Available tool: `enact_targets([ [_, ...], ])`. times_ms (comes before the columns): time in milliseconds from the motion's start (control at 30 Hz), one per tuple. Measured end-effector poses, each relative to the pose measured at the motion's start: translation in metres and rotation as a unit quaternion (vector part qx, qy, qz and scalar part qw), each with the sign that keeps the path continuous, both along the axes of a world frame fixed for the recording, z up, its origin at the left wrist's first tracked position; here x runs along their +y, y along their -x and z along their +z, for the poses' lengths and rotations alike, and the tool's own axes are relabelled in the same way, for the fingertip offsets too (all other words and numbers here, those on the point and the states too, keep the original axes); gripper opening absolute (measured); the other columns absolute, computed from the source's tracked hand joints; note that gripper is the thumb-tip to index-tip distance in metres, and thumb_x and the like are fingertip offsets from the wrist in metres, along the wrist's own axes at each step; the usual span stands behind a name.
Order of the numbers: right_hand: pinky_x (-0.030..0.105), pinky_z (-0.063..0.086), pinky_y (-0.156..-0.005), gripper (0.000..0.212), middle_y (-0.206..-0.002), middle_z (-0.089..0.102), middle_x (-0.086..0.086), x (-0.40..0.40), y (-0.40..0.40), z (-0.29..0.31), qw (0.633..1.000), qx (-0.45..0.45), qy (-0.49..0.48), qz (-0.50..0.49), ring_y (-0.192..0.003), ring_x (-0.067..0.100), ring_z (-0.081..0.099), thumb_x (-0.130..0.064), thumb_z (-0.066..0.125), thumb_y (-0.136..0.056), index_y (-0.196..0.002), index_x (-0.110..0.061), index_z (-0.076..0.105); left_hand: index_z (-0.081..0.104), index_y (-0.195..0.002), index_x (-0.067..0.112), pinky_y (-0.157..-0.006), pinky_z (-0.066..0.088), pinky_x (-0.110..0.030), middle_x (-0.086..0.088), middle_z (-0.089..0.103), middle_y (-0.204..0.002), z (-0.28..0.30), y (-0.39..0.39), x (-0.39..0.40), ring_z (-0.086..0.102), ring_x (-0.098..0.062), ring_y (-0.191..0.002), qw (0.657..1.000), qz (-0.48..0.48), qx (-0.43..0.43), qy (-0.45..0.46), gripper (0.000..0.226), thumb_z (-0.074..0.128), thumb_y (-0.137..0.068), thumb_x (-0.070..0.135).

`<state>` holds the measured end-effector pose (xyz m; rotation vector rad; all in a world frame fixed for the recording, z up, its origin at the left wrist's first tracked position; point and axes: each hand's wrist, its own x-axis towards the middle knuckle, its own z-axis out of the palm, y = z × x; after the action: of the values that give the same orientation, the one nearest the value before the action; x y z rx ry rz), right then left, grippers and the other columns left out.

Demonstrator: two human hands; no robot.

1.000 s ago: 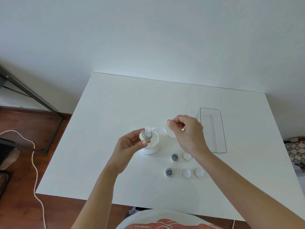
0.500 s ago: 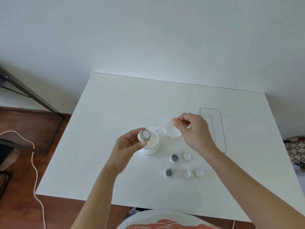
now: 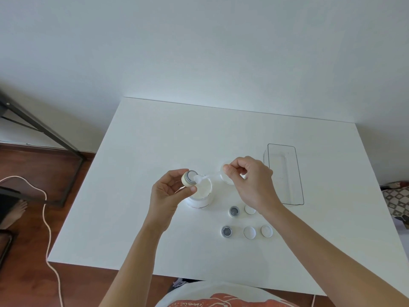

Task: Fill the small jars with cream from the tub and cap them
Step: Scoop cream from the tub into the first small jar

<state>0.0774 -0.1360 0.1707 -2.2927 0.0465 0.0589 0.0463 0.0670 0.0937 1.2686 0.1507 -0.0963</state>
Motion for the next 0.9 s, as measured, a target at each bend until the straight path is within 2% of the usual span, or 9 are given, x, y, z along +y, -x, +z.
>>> enact_targets([
  [67,0.037,0.033,-0.088,0.026,-0.066,0.053,-0.013,0.002,0.002,-0.002,1.0,-0.001,-0.007,-0.007,-0.071,-0.012,0.049,-0.03,0.061,-0.091,-0.066,-0.022,0.058,0.073,-0.101,0.02,-0.082,0.054,-0.021,-0.002,0.077,-0.103,-0.001,-0.001,-0.002,0.072,-0.016,-0.1,1.0,0.015,-0.005,-0.004,0.037,0.083,-0.072,0.0],
  [167,0.038,0.039,-0.082,0.026,-0.064,0.053,-0.011,0.005,0.004,-0.007,1.0,0.012,-0.026,-0.01,-0.066,-0.005,0.049,-0.031,0.062,-0.09,-0.067,-0.018,0.062,0.07,-0.1,0.012,-0.08,0.055,-0.02,-0.001,0.077,-0.099,-0.002,-0.002,-0.005,0.072,-0.017,-0.097,0.999,0.036,-0.005,-0.006,0.037,0.08,-0.074,-0.012],
  [233,0.03,0.037,-0.07,0.028,-0.06,0.05,-0.005,0.006,0.003,-0.011,0.997,0.039,-0.066,-0.012,-0.056,0.005,0.043,-0.031,0.062,-0.09,-0.07,-0.012,0.064,0.068,-0.101,0.01,-0.08,0.055,-0.02,0.0,0.076,-0.099,-0.004,-0.002,-0.005,0.072,-0.017,-0.097,0.999,0.044,-0.002,-0.009,0.037,0.078,-0.075,-0.014],
  [333,0.014,0.033,-0.051,0.028,-0.053,0.046,-0.008,-0.001,-0.001,-0.017,0.98,0.064,-0.177,-0.069,-0.049,0.005,0.037,-0.027,0.062,-0.09,-0.07,-0.008,0.063,0.067,-0.102,0.009,-0.08,0.054,-0.018,0.003,0.076,-0.097,-0.006,-0.001,-0.002,0.072,-0.014,-0.096,0.998,0.054,0.005,-0.013,0.036,0.077,-0.076,-0.014],
  [467,0.027,0.048,-0.056,0.022,-0.06,0.068,-0.002,-0.008,-0.004,-0.034,0.96,0.091,-0.237,-0.117,-0.053,0.012,0.052,-0.021,0.061,-0.091,-0.072,-0.012,0.063,0.067,-0.099,0.015,-0.079,0.054,-0.017,0.006,0.076,-0.096,-0.009,0.002,0.007,0.072,-0.01,-0.091,0.997,0.072,0.019,-0.006,0.037,0.077,-0.076,-0.013],
  [567,0.032,0.053,-0.06,0.019,-0.066,0.072,-0.001,-0.006,-0.003,-0.052,0.978,0.077,-0.171,-0.09,-0.054,0.013,0.057,-0.017,0.059,-0.092,-0.075,-0.01,0.062,0.071,-0.093,0.024,-0.08,0.055,-0.019,0.005,0.076,-0.095,-0.011,0.003,0.01,0.072,-0.01,-0.09,0.997,0.075,0.025,0.004,0.04,0.077,-0.076,-0.012],
  [700,0.015,0.043,-0.056,0.012,-0.069,0.068,-0.008,-0.005,0.0,-0.068,0.997,-0.002,-0.056,0.048,-0.057,0.002,0.056,-0.011,0.059,-0.092,-0.081,-0.011,0.066,0.072,-0.094,0.024,-0.081,0.056,-0.02,0.003,0.076,-0.097,-0.012,0.006,0.012,0.072,-0.011,-0.091,0.997,0.069,0.03,0.009,0.04,0.077,-0.076,-0.012],
  [833,0.029,0.048,-0.063,0.011,-0.071,0.066,0.006,-0.014,0.0,-0.076,0.955,-0.12,0.116,0.247,-0.073,0.021,0.055,-0.003,0.062,-0.089,-0.097,-0.005,0.07,0.072,-0.095,0.022,-0.08,0.056,-0.02,0.001,0.076,-0.098,-0.013,0.007,0.012,0.072,-0.011,-0.09,0.997,0.068,0.037,0.015,0.038,0.077,-0.076,-0.011],
  [900,0.032,0.051,-0.062,0.01,-0.071,0.064,0.005,-0.02,-0.002,-0.075,0.93,-0.149,0.167,0.292,-0.074,0.023,0.054,-0.004,0.063,-0.089,-0.095,-0.005,0.07,0.072,-0.095,0.022,-0.08,0.055,-0.019,0.001,0.076,-0.098,-0.012,0.008,0.011,0.072,-0.011,-0.09,0.997,0.068,0.037,0.015,0.039,0.076,-0.076,-0.012],
])
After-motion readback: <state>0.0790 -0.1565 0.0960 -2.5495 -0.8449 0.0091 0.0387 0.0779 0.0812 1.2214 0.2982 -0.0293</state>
